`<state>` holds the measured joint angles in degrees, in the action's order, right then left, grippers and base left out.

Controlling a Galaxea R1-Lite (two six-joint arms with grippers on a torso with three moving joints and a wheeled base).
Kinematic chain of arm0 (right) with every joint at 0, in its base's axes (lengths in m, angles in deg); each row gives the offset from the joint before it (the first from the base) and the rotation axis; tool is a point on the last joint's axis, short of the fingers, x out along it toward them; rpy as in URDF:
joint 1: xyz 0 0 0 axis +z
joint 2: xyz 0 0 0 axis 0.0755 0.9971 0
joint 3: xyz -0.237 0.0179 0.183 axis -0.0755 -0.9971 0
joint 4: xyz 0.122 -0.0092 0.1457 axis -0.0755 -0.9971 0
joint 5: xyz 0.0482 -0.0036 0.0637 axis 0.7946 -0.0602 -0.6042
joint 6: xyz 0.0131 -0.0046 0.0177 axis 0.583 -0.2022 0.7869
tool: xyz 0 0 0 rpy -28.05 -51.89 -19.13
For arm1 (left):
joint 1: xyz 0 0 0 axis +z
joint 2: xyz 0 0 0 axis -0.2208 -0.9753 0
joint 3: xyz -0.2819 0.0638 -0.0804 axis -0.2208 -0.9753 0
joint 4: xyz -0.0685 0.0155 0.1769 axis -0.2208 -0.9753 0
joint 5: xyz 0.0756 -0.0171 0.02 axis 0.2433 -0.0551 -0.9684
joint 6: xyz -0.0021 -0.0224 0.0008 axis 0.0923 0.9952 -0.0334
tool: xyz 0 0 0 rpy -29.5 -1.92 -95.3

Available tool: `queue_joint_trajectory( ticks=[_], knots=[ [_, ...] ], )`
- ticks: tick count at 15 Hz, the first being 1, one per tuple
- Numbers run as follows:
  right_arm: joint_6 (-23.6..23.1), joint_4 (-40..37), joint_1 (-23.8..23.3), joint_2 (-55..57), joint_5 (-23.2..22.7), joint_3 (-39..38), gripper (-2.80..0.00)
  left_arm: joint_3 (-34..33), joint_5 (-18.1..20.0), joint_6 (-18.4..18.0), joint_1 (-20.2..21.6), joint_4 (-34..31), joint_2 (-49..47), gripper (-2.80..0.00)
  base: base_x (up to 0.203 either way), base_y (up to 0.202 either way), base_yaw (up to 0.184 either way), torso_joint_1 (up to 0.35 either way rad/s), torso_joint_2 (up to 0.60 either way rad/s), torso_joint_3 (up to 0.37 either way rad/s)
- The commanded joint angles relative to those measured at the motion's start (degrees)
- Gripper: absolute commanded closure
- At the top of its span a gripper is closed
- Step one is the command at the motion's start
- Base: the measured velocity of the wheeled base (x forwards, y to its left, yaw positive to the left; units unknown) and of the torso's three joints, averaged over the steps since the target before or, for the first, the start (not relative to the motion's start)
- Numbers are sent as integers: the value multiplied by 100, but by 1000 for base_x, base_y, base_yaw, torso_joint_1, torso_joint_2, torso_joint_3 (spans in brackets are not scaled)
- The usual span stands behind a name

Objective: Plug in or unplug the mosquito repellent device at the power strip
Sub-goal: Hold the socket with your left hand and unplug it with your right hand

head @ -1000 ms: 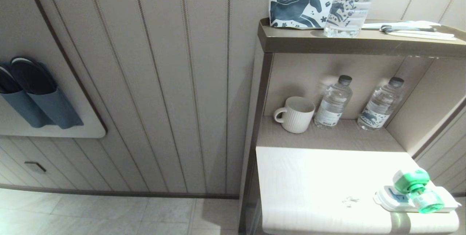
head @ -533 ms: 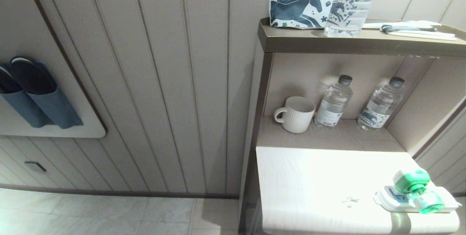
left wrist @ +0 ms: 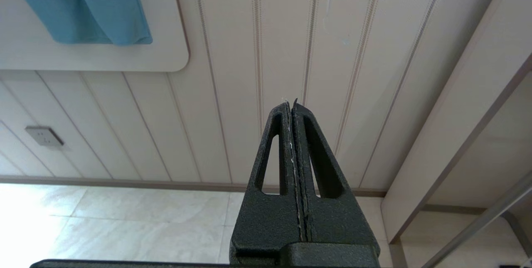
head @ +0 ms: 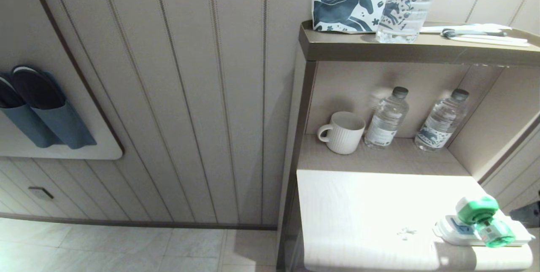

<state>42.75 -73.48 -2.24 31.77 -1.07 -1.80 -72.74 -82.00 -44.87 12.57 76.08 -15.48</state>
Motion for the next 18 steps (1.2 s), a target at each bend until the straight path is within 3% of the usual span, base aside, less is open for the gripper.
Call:
queue_joint_trajectory(
  ticks=[1,4,5,7,11,18],
  knots=[
    [68,250,-191,204,38,-233,-280,0,-4,-1,1,5,-7,0,0,0,0,0,0,0],
    [194,1608,-202,184,136,-924,-280,0,-4,-1,1,14,-7,0,0,0,0,0,0,0],
    [206,1715,-188,244,126,-972,-280,0,-4,-1,1,23,-7,0,0,0,0,0,0,0],
    [225,1740,-70,376,40,-1000,-280,0,-4,-1,1,23,-7,0,0,0,0,0,0,0],
    [292,1769,-43,697,-611,-934,-280,0,-4,-1,1,18,-7,0,0,0,0,0,0,0],
    [-156,1773,-73,1131,-624,-731,-280,0,-4,-1,1,20,-7,0,0,0,0,0,0,0]
  ],
)
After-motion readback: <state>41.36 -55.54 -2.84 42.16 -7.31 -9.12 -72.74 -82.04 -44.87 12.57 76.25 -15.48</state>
